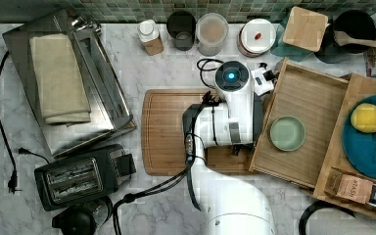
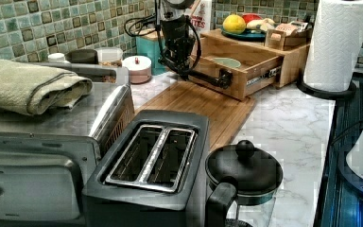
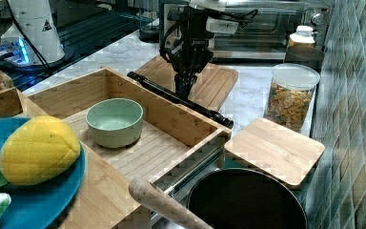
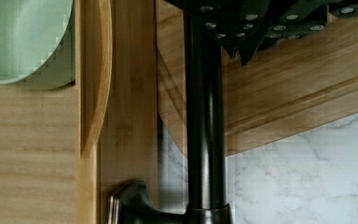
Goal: Close the drawer.
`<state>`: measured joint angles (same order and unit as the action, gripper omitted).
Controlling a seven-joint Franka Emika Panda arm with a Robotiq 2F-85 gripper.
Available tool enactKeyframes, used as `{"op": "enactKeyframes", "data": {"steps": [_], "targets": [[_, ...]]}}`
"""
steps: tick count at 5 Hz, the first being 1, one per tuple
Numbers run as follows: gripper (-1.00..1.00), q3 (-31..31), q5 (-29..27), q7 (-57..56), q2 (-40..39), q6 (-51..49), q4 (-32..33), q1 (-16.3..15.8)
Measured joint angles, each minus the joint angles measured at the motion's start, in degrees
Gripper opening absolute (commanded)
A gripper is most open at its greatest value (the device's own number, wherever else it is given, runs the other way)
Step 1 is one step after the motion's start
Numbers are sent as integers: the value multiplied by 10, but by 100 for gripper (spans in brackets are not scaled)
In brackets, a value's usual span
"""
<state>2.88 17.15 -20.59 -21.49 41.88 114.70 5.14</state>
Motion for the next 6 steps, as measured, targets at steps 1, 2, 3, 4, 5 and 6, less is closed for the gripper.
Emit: {"op": "enactKeyframes", "data": {"steps": [1,2,3,4,5,6], "targets": [[-100,-3,-1,-25,7,5,8,11],[-100,-4,-19,-51,12,16,16,30],[-100,0,-22,-134,13,16,17,48],[-100,7,-28,-208,12,16,17,68],[-100,27,-28,-215,13,49,29,85],[-100,43,-26,-215,13,55,30,115]]}}
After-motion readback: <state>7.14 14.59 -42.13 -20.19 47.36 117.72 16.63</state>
